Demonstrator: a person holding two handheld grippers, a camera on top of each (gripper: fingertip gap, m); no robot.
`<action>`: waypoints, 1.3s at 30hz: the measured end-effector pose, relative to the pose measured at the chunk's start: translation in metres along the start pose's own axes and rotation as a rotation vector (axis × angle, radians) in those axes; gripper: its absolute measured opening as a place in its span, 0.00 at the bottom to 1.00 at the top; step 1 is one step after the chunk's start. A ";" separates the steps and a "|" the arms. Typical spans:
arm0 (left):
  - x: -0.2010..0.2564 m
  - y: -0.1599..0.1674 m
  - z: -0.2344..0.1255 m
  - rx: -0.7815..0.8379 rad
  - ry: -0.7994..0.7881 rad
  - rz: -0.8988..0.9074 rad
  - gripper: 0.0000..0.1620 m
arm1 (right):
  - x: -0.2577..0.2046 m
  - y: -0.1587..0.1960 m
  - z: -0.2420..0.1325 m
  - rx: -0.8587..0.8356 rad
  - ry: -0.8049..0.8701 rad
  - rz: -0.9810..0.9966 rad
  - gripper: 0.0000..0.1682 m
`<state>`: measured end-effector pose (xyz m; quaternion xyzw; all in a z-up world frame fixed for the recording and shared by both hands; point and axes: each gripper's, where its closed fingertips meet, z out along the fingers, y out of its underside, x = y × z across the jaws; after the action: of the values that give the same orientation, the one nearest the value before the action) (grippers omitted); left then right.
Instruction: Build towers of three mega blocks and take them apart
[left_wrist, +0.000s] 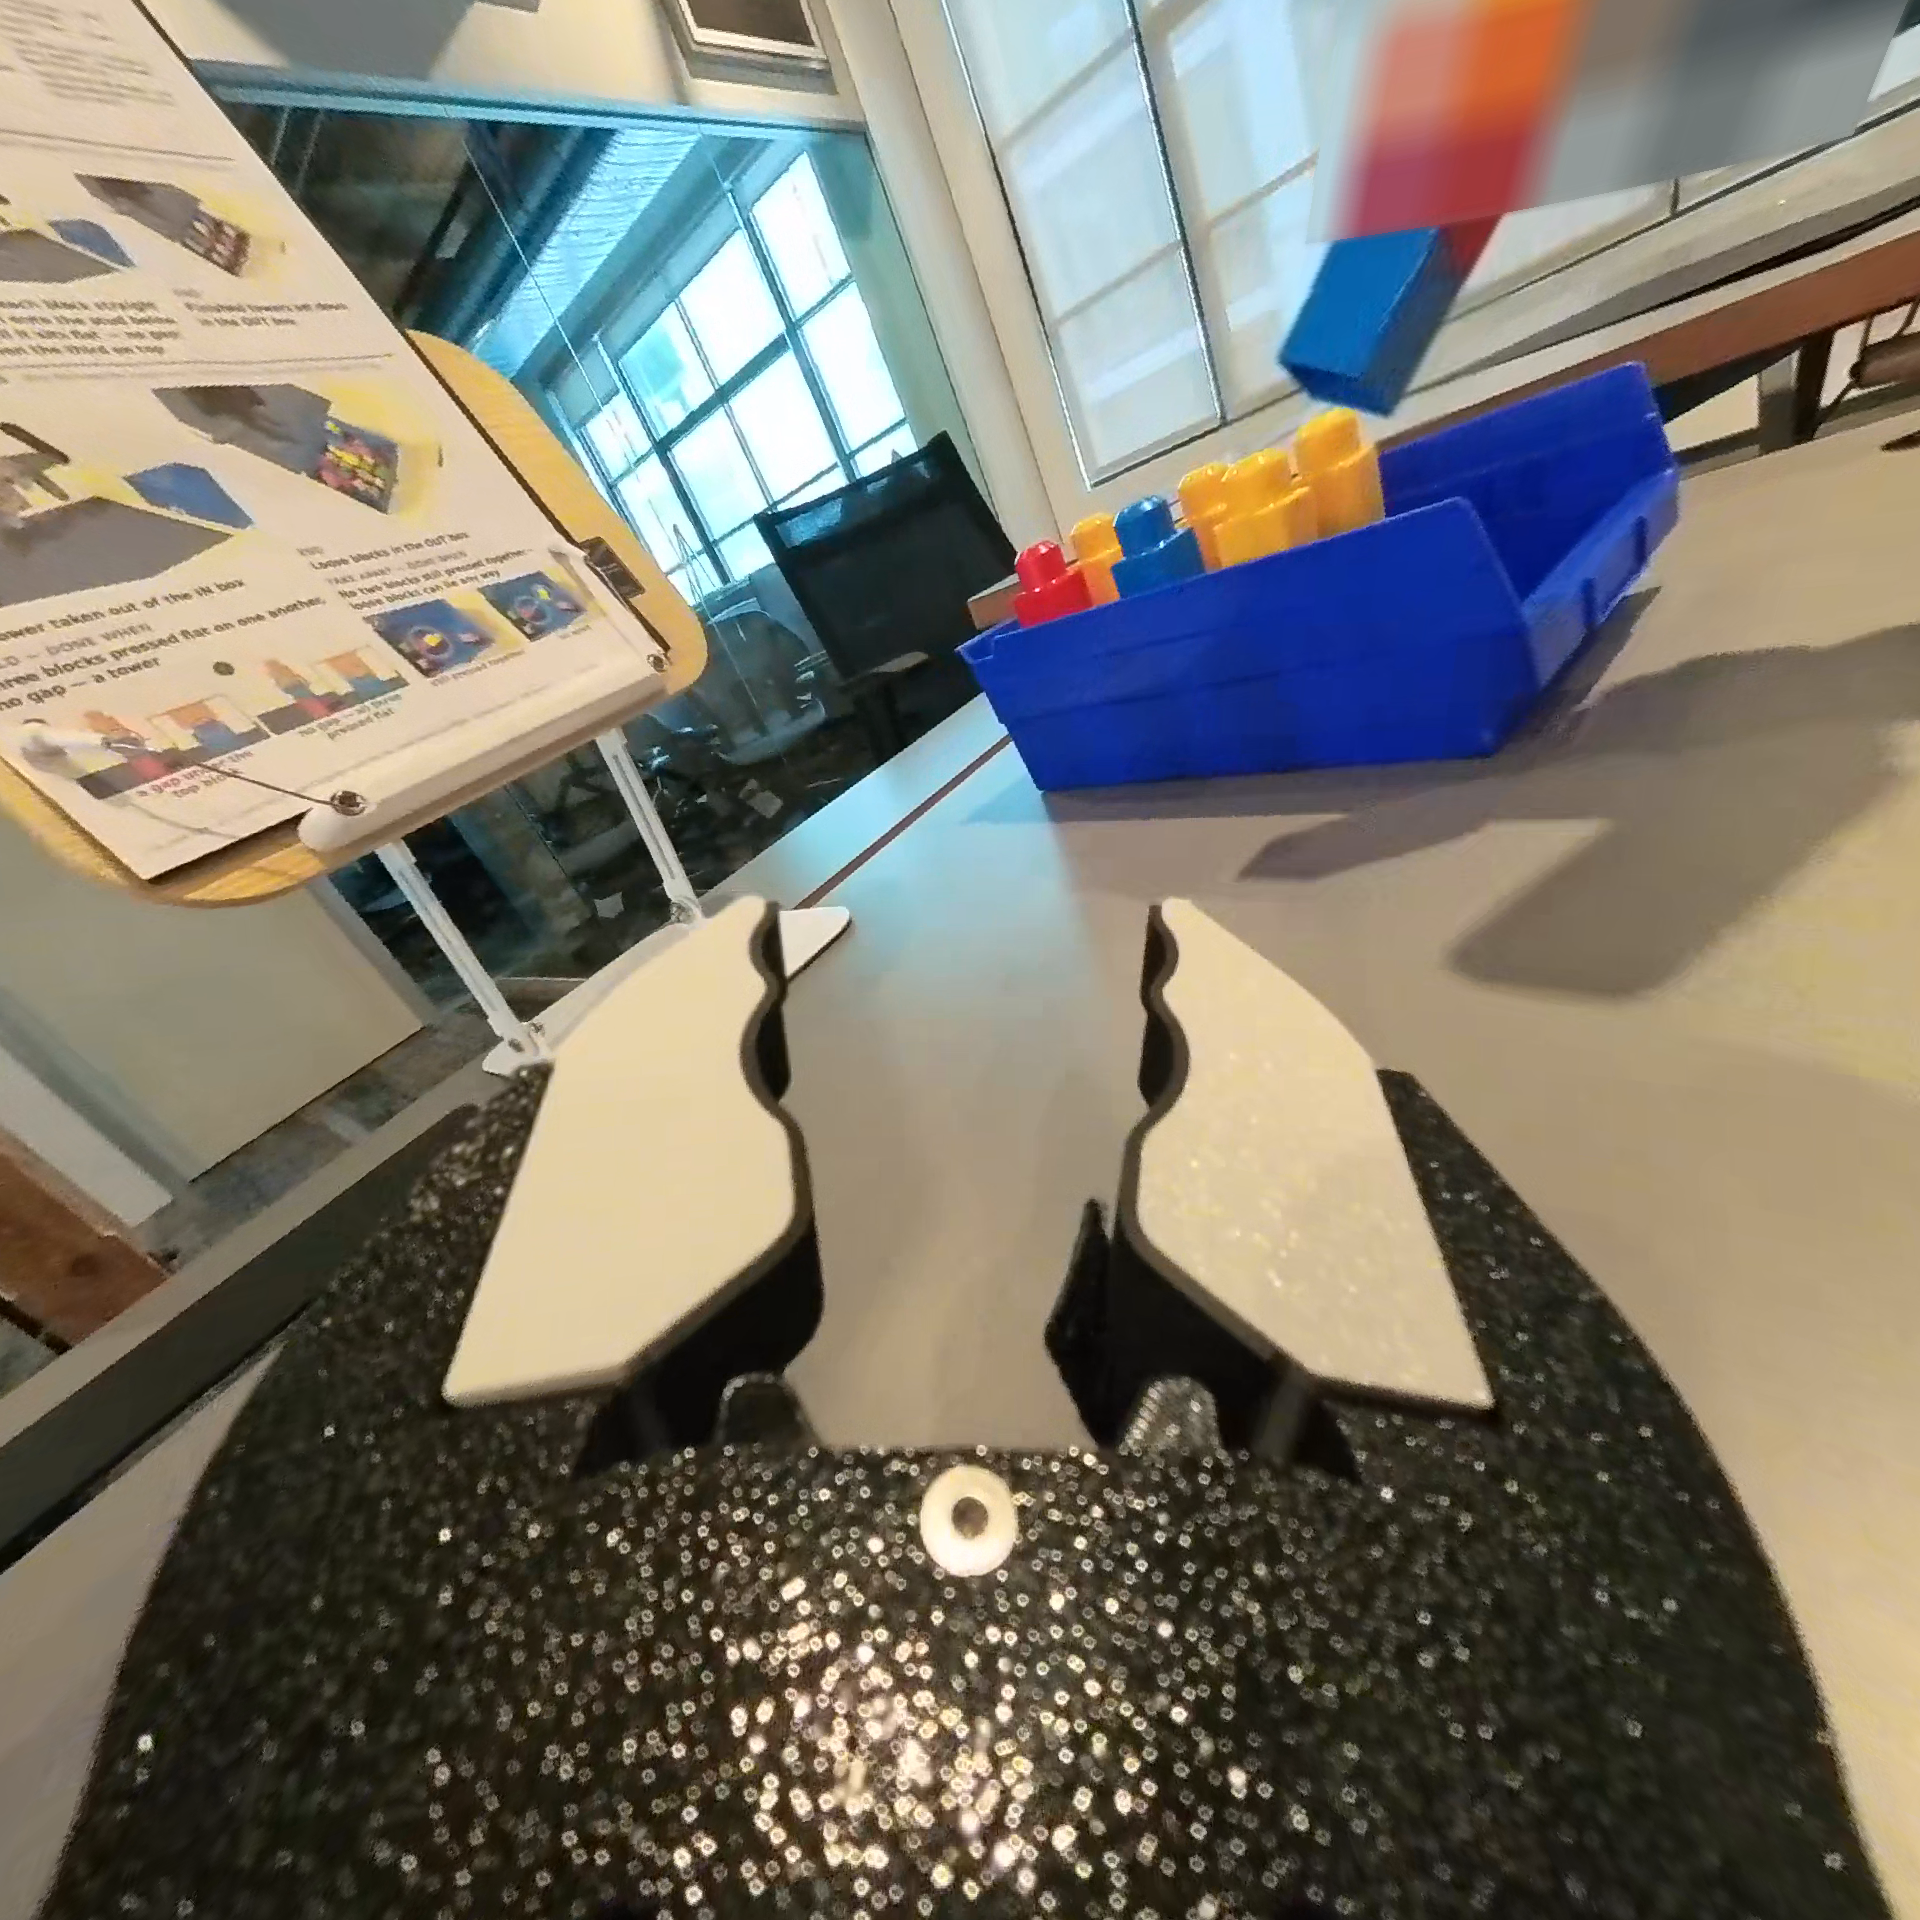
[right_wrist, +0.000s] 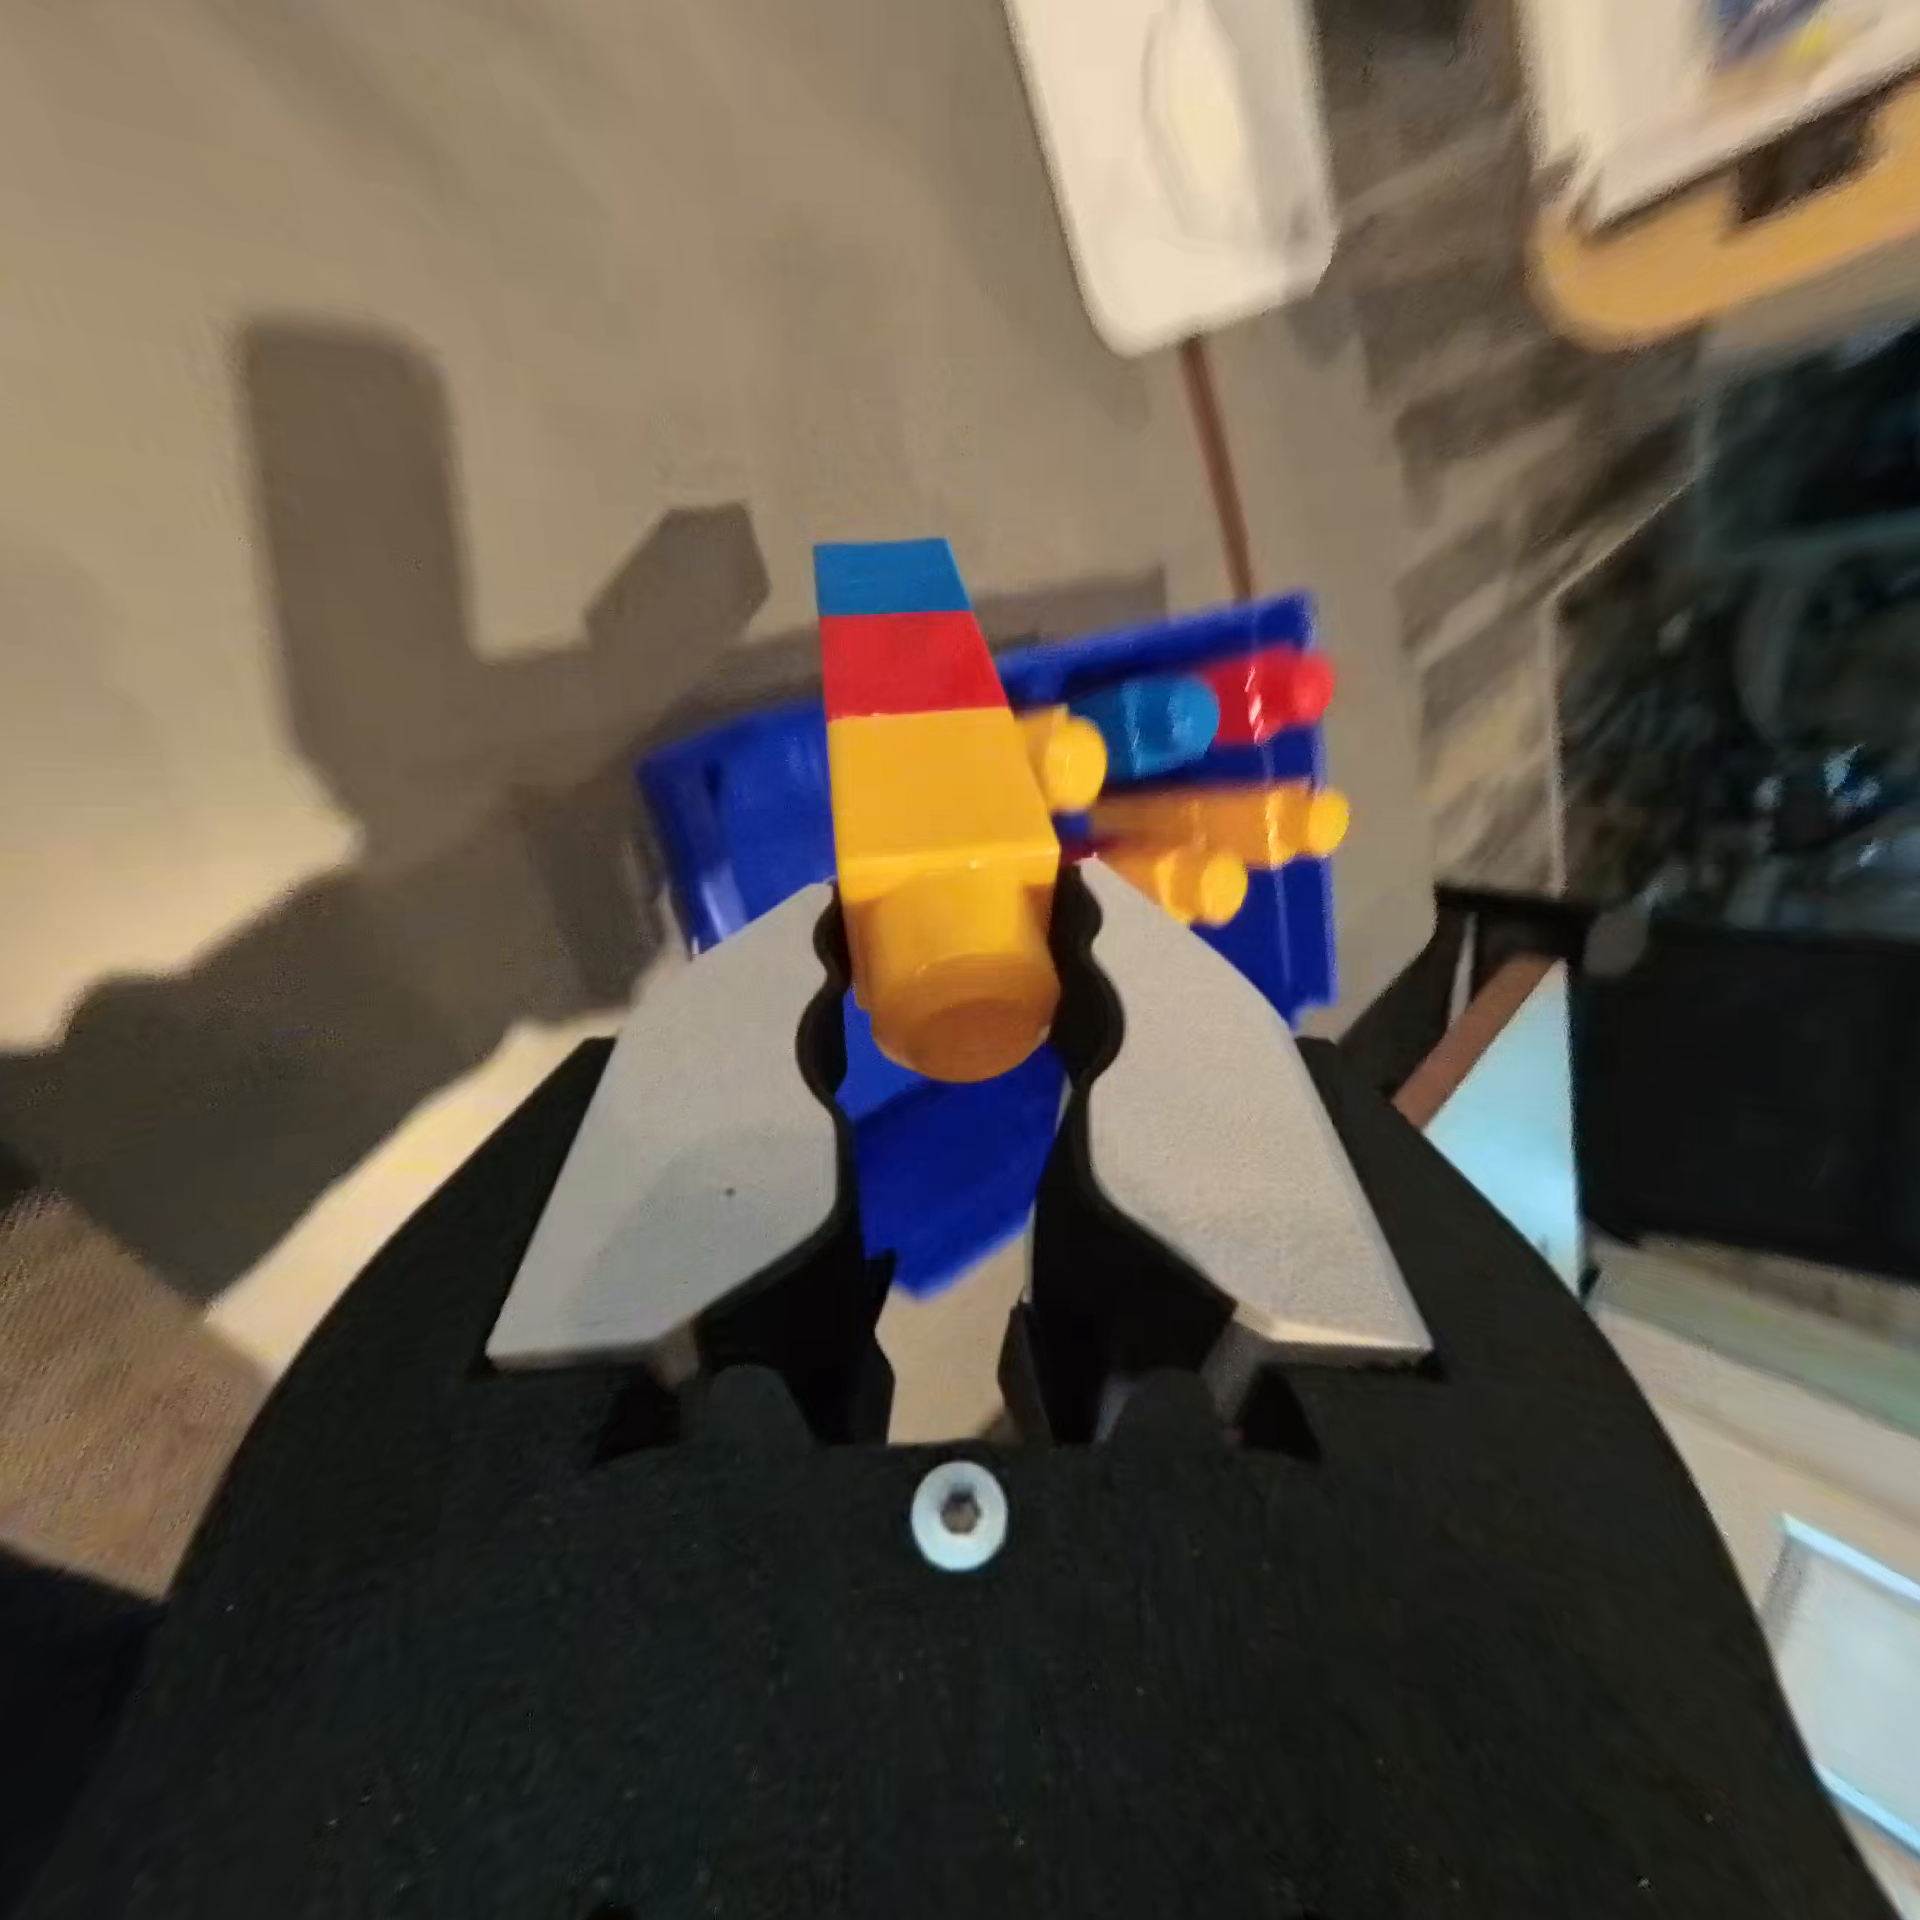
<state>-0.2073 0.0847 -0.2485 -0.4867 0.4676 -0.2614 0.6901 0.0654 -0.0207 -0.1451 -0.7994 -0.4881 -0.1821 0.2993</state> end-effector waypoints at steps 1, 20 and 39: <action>0.001 0.001 0.001 -0.007 0.003 0.005 0.40 | 0.000 0.011 0.002 -0.088 -0.045 -0.009 0.22; 0.004 0.006 0.002 -0.037 0.024 0.024 0.33 | -0.023 0.044 0.108 -0.577 -0.437 -0.304 0.22; 0.007 0.007 0.004 -0.042 0.041 0.017 0.33 | 0.003 0.032 0.072 -0.589 -0.250 -0.233 0.32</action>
<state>-0.2018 0.0835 -0.2573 -0.4918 0.4912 -0.2557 0.6720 0.0949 0.0177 -0.2067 -0.8064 -0.5356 -0.2490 -0.0294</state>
